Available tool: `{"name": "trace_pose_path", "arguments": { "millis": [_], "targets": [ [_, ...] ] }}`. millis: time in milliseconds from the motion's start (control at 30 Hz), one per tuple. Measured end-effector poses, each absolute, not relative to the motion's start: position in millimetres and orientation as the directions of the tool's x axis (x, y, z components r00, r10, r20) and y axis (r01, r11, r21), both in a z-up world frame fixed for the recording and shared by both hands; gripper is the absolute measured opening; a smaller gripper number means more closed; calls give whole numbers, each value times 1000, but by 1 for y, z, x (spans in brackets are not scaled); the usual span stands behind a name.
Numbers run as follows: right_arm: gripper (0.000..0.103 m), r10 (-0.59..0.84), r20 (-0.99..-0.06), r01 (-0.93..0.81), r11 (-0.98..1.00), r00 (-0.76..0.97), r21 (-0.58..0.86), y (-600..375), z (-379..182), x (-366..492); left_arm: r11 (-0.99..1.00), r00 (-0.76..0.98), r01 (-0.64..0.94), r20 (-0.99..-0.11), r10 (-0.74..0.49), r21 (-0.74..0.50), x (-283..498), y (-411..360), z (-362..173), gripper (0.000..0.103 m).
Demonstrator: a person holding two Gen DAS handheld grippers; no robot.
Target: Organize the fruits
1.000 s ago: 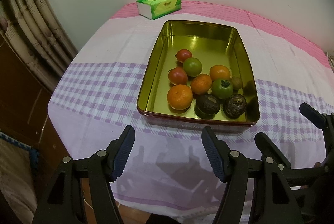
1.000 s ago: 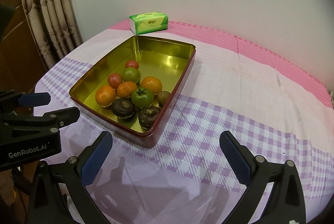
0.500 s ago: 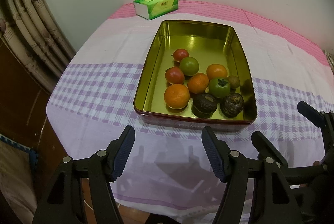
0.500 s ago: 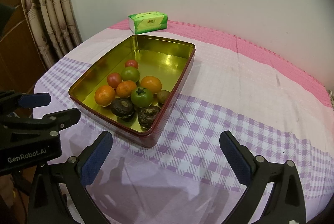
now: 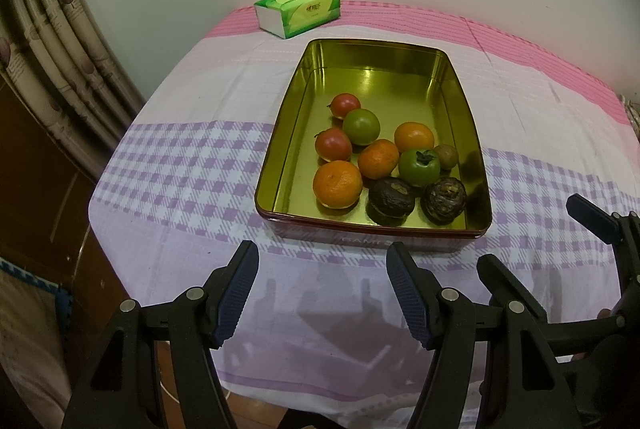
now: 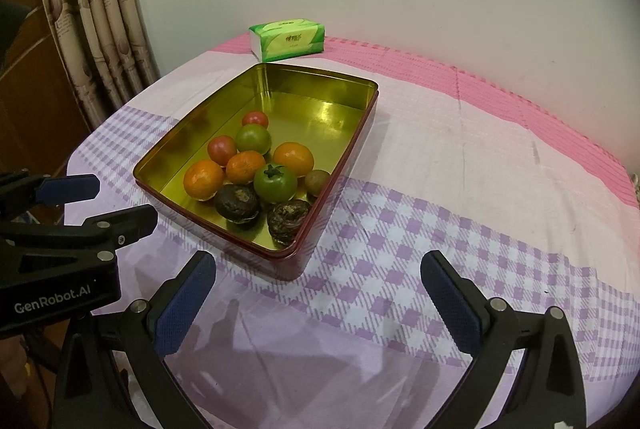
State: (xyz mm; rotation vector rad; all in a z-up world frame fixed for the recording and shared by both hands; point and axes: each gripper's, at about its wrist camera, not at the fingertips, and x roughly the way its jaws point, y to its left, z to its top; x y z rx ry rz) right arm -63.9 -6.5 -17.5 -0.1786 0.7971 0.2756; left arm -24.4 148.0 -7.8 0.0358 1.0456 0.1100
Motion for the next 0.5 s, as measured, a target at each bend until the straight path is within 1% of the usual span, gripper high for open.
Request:
{"name": "trace_pose_path", "arguments": {
  "millis": [500],
  "targets": [
    [102, 176, -728, -314, 948, 663, -57, -5, -19, -65, 994, 497, -73, -861, 109, 83, -23, 148, -8, 67]
  ]
}}
